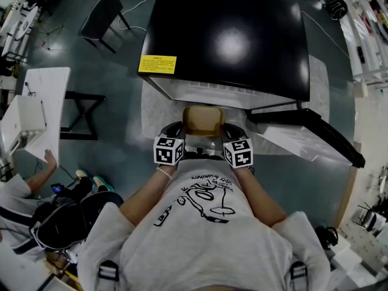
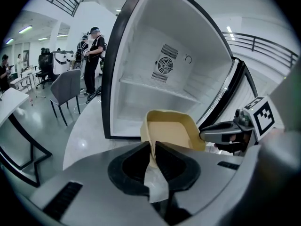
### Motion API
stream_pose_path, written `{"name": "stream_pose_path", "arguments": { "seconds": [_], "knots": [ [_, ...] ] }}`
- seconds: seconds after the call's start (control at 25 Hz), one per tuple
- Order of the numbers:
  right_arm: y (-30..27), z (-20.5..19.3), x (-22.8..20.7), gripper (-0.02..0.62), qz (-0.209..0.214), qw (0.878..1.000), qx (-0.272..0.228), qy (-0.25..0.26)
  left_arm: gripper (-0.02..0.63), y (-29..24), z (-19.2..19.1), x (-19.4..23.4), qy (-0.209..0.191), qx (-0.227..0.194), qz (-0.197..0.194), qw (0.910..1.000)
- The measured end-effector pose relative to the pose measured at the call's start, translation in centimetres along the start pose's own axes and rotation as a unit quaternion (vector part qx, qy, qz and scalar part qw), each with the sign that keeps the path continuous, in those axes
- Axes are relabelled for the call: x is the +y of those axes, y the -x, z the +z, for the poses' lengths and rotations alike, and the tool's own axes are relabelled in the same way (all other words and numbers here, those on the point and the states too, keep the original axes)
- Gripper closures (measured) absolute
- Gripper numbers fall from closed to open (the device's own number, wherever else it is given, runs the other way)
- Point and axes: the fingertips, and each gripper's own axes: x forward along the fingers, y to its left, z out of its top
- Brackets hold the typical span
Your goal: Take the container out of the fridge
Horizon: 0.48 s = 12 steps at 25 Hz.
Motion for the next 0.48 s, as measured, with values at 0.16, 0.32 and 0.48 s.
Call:
{"name": "stream_pose_path", "arguments": {
  "seconds": [0.16,0.32,0.48],
  "knots": [
    [-0.7,-0.8,-0.2,0.540,0.000,1.000,0.009,-0.001,0.557,-0.6,-0.7,0.2,-0.001,0.009,0.001,1.0000],
    [-1.2,-1.6,-0.5,0.540,-0.001,1.000,0.017,-0.006,0.557,-1.5,-1.5,0.4,-0.001,0.020,0.000,0.9998],
    [-1.8,-2.4,-0.5,0.540,0.000,1.000,0.026,-0.009,0.560,-2.1,-2.0,0.8,-0.002,0.027,0.001,0.9996]
  ]
}}
